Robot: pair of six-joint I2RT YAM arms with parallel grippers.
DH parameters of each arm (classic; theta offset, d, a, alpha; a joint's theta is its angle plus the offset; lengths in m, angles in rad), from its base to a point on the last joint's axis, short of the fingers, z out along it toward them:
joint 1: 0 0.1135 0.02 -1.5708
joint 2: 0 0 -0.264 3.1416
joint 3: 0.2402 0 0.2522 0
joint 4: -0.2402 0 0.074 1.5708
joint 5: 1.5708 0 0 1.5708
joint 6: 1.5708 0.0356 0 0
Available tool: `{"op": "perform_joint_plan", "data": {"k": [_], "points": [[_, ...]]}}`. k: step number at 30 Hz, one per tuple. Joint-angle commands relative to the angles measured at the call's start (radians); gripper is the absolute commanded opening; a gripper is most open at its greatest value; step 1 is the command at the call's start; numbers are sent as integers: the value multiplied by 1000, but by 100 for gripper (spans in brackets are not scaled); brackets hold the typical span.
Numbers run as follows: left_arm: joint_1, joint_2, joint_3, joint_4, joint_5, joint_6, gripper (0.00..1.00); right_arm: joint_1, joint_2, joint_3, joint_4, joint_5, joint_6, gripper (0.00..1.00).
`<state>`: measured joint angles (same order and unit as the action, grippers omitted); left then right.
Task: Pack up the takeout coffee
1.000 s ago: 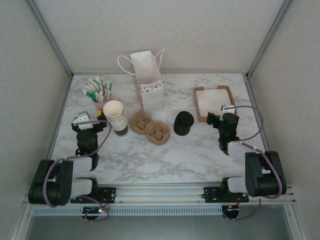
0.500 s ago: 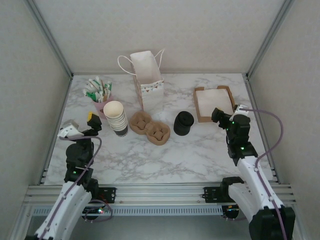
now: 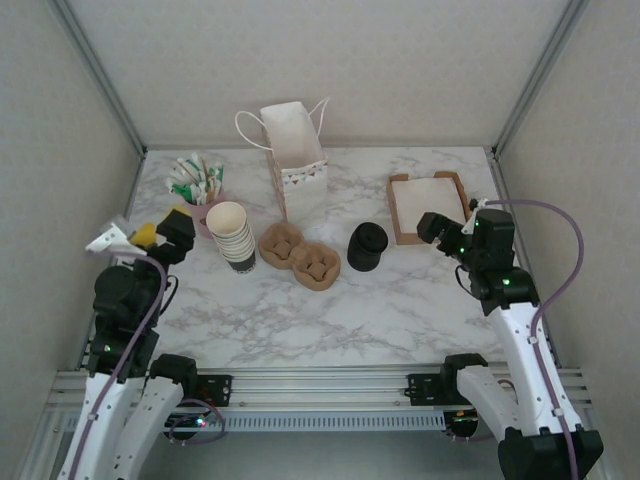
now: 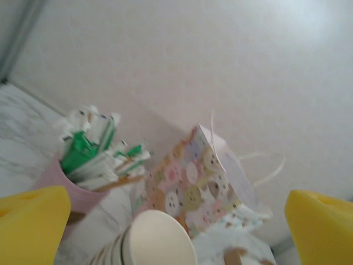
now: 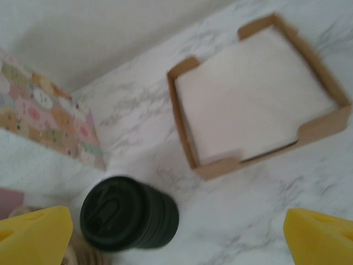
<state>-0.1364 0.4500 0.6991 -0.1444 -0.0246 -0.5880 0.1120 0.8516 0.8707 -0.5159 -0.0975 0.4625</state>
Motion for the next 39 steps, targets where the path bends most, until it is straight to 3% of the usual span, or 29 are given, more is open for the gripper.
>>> {"op": "perform_joint_plan", "data": {"k": [1,5,11,13,18,22,30,39], "points": [[-4,67,78,-160,104,-20,100,0,30,44,-62,-180,10,99],[-3,127,136,-237,101,-78,100,0,43,41,-44,-263,1,99],[-3,262,284,-429,104,-2,99,9,85,56,12,-461,-20,99],[-3,318,341,-514,88,26,93,37,110,81,-5,-466,-33,99],[-4,442,449,-668,66,112,78,167,161,129,-20,-407,-85,99],[-7,550,499,-750,84,160,58,272,205,165,-30,-349,-111,93],[-30,630,554,-778,113,181,47,414,279,208,-50,-230,-139,87],[-93,712,625,-819,64,182,36,462,308,211,-45,-205,-146,84]]}}
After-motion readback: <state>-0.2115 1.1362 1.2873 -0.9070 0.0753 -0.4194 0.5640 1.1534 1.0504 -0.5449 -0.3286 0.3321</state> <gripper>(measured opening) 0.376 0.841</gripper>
